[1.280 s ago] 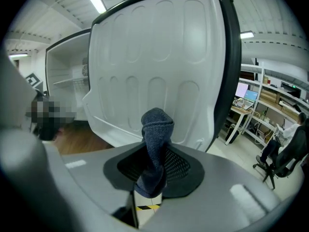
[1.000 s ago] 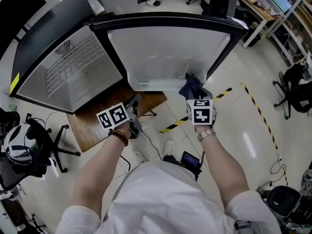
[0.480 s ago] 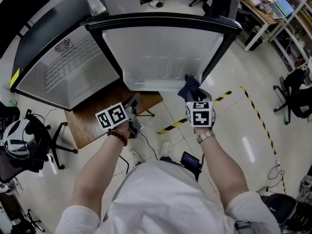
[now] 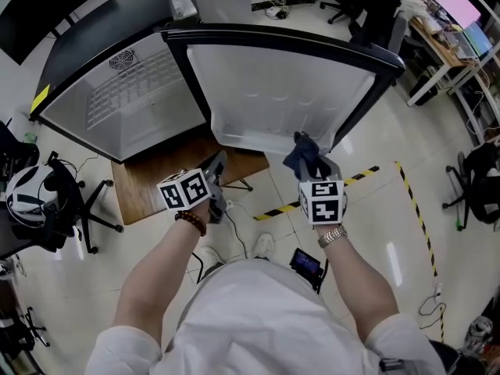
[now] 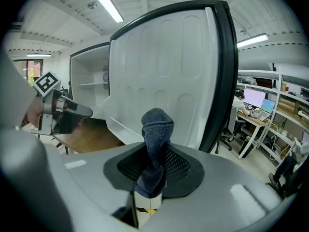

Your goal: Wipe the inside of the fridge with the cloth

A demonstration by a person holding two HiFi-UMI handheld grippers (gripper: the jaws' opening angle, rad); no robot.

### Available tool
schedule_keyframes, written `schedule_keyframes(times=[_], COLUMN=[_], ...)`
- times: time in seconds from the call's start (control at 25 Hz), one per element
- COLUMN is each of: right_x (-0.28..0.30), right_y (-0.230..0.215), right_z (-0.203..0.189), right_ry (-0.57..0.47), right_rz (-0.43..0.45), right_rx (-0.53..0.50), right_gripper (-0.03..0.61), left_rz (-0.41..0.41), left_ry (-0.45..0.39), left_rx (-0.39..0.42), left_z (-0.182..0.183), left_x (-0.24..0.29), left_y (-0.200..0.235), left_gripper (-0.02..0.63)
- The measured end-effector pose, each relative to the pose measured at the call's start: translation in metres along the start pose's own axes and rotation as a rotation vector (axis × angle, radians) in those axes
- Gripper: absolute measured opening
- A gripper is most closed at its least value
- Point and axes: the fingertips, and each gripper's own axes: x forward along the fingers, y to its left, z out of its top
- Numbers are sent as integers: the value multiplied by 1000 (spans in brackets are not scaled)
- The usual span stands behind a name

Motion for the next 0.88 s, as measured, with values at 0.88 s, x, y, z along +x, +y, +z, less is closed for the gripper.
schedule_keyframes(times=[0.88], right_x=[-23], right_y=[217], right_z=[125], right_ry=[-295], right_rz=[396], right_rx=[-223], right_gripper=[92], left_rz=[137], left_ry=[-193], left_rx=[430], left_z=[92], left_x=[-161], left_y=[21], left_gripper=[5])
